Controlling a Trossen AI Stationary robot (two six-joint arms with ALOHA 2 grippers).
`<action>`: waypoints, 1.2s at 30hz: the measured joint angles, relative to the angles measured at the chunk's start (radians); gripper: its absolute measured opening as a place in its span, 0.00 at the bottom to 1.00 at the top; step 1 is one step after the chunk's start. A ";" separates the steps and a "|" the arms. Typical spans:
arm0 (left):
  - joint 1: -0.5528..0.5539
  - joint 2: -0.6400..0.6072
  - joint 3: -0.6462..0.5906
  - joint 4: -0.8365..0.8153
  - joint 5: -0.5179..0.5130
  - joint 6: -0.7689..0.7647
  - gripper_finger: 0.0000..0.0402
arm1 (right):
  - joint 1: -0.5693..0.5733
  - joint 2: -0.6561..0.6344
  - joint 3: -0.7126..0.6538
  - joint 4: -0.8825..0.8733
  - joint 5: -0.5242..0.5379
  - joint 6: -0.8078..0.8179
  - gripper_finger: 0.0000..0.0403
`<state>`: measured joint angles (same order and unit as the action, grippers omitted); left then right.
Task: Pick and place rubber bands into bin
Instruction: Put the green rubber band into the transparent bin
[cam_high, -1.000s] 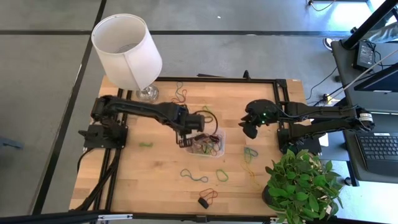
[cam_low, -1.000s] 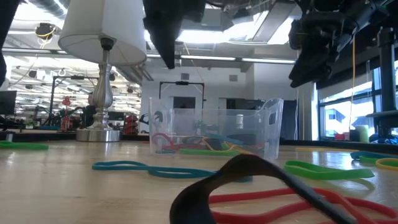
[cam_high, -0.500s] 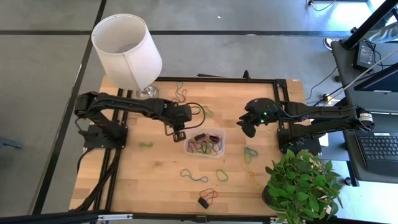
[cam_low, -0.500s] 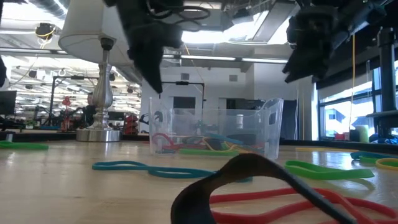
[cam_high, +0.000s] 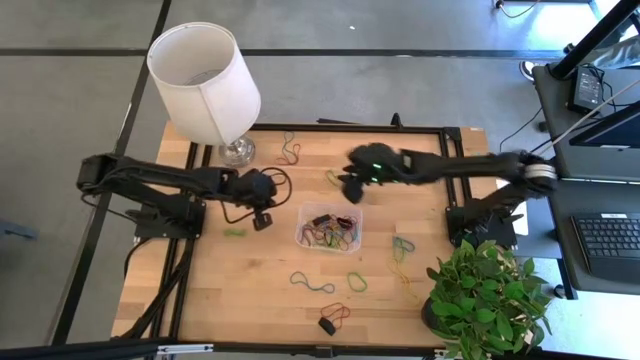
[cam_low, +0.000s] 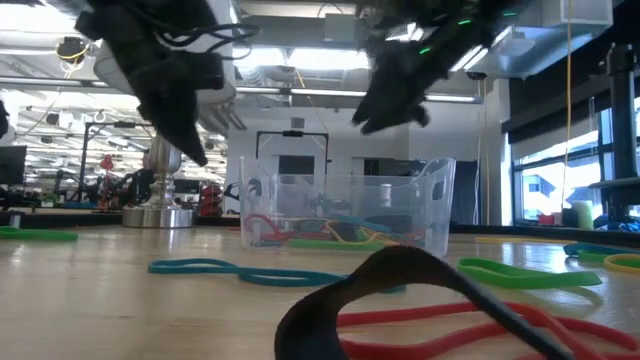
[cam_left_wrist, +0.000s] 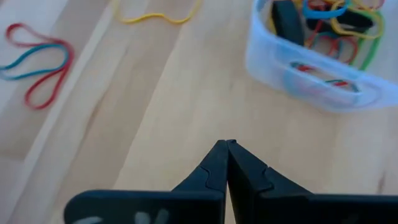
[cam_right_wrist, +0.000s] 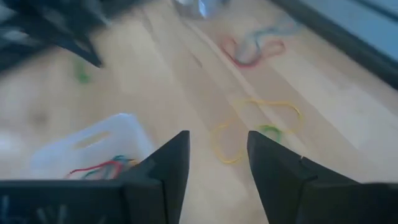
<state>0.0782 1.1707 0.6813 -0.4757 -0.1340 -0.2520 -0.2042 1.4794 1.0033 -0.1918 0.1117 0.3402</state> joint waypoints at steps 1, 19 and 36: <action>0.008 -0.019 -0.020 0.007 -0.003 0.000 0.00 | -0.015 0.052 0.056 -0.060 0.000 0.011 0.41; 0.164 -0.152 -0.166 0.119 -0.012 0.085 0.00 | -0.114 0.636 0.525 -0.526 -0.084 0.125 0.41; 0.214 -0.151 -0.166 0.122 0.001 0.239 0.00 | -0.101 0.675 0.527 -0.590 -0.014 0.202 0.03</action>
<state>0.2925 1.0199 0.5148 -0.3539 -0.1331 -0.0129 -0.3050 2.1539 1.5304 -0.7815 0.0974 0.5427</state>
